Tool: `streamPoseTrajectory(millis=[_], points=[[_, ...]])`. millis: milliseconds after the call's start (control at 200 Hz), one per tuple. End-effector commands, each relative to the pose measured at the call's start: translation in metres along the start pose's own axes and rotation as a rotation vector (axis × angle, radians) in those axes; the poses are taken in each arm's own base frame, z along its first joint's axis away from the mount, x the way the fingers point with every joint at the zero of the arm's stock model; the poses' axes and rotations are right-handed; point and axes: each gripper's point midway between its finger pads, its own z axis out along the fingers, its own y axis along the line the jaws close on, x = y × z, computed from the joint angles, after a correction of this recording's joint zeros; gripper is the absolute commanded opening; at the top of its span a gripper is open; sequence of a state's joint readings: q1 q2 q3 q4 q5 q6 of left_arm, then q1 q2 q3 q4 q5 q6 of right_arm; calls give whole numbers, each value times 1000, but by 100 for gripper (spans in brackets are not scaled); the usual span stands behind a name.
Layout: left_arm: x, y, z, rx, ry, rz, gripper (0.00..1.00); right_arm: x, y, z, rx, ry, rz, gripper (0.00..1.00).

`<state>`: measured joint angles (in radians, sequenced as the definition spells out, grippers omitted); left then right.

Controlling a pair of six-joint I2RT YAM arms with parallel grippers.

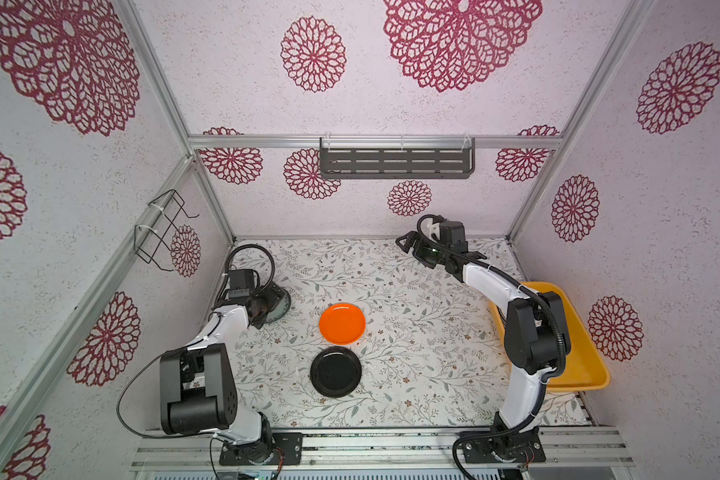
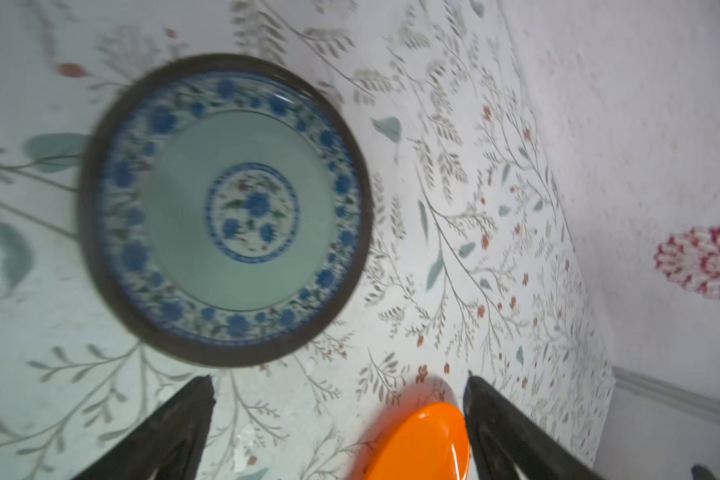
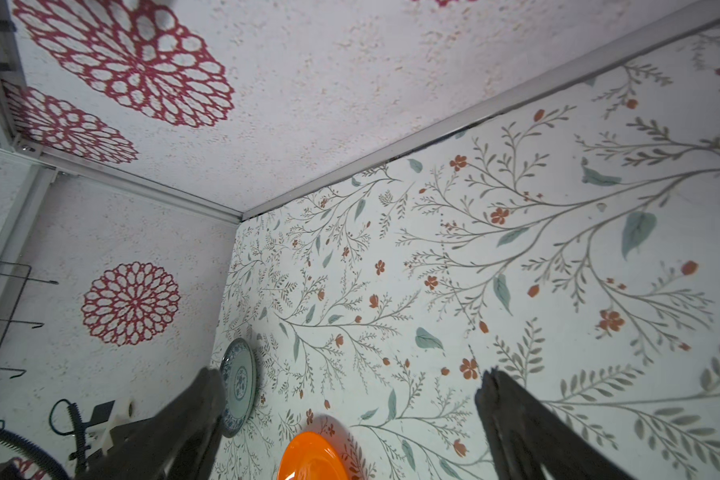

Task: Place the plates into the plastic bin on the countertop
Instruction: 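Withdraw the open right gripper while the left gripper grasps the blue-floral plate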

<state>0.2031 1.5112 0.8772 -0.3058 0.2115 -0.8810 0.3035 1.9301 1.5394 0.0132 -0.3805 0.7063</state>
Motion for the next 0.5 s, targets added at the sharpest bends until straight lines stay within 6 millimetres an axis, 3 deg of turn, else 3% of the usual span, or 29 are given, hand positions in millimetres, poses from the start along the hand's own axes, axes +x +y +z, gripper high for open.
streamPoseTrajectory(millis=[0, 235, 490], points=[[-18, 4, -9, 39, -53, -73, 96, -18, 22, -3, -67, -36, -48, 99], [-35, 41, -5, 4, -53, -182, 87, -24, 23, 1, -74, -64, -36, 99], [-42, 50, 12, 16, -35, -198, 79, -25, 18, -1, -52, -83, -23, 99]])
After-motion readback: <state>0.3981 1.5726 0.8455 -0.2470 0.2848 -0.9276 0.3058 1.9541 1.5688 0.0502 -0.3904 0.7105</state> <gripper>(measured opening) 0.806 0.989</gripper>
